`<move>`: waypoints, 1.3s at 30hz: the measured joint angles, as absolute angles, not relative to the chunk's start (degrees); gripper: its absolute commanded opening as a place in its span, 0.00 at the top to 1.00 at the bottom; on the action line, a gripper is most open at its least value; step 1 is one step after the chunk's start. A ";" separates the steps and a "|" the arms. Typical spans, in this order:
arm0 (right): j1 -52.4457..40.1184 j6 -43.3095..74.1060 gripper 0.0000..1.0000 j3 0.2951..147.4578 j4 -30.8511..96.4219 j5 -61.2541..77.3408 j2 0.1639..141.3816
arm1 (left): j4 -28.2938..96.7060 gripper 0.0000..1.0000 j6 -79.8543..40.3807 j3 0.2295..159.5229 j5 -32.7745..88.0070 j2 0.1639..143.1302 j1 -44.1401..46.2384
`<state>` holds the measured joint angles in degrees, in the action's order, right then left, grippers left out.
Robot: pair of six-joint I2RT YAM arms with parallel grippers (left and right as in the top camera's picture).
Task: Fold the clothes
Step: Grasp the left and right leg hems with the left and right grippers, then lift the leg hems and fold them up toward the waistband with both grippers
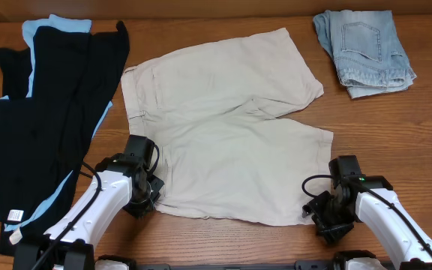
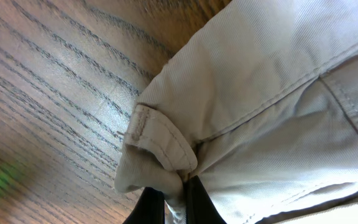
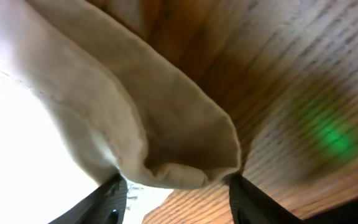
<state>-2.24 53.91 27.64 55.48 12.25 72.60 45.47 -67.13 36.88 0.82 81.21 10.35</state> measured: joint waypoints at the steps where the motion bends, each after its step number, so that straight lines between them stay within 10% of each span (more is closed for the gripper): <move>1: -2.24 54.13 0.58 27.64 55.48 12.34 72.60 | 45.47 0.96 -67.11 36.88 0.82 81.21 10.35; 8: -2.24 54.30 0.96 27.90 52.07 14.20 72.60 | 45.43 0.96 -65.39 36.91 0.82 81.21 10.35; 18: -2.24 52.27 0.96 31.16 51.53 12.34 72.93 | 46.33 0.96 -56.73 38.89 -0.03 82.30 10.35; 39: 7.79 30.98 0.96 81.45 80.01 16.78 73.45 | 91.15 0.96 -40.18 84.09 0.67 82.85 11.27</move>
<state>7.79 30.98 81.45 80.01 16.78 73.45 91.15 -40.18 84.09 0.67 82.85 11.27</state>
